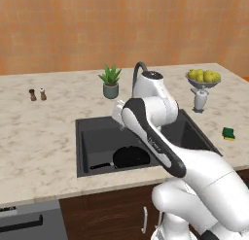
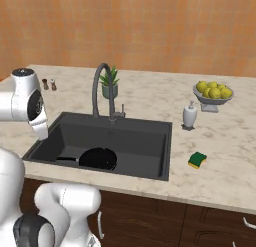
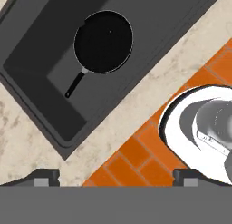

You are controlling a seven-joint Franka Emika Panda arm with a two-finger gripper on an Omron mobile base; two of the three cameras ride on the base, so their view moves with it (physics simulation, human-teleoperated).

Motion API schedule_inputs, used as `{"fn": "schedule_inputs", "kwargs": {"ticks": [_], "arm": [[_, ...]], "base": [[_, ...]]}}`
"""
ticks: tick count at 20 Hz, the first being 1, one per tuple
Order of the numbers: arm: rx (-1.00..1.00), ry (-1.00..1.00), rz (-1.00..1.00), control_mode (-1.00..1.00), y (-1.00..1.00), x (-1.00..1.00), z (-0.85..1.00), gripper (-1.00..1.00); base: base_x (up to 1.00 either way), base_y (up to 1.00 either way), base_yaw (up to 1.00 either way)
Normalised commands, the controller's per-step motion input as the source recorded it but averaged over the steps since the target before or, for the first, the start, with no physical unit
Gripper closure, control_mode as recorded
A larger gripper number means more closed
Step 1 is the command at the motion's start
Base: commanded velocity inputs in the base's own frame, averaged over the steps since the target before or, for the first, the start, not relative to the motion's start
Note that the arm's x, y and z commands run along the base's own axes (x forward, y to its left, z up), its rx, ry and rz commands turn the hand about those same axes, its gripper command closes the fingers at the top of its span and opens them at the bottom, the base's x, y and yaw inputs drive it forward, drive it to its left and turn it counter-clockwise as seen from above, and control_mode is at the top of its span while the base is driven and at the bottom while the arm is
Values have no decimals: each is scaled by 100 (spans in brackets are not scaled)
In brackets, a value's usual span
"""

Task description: Pick the pan and sponge and place them into the sink. Then turn on the water.

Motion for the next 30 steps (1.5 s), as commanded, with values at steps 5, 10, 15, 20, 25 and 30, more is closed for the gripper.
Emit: {"fn": "schedule_inputs", "kwargs": {"ticks": [5,10,15,20,25,30], "arm": [[0,-4,24,-100,-100,-58,26,-100],[-1,0,27,-100,-100,-19,14,-100],[-1,0,20,-100,-100,-1,7,-100],[-7,1,14,-100,-100,0,1,-100],[-16,0,3,-100,-83,0,0,-100],[-20,0,0,-100,-69,11,-15,-100]], "base": [[0,0,0],[0,0,0],[0,0,0],[0,0,0],[0,0,0],[0,0,0]]}}
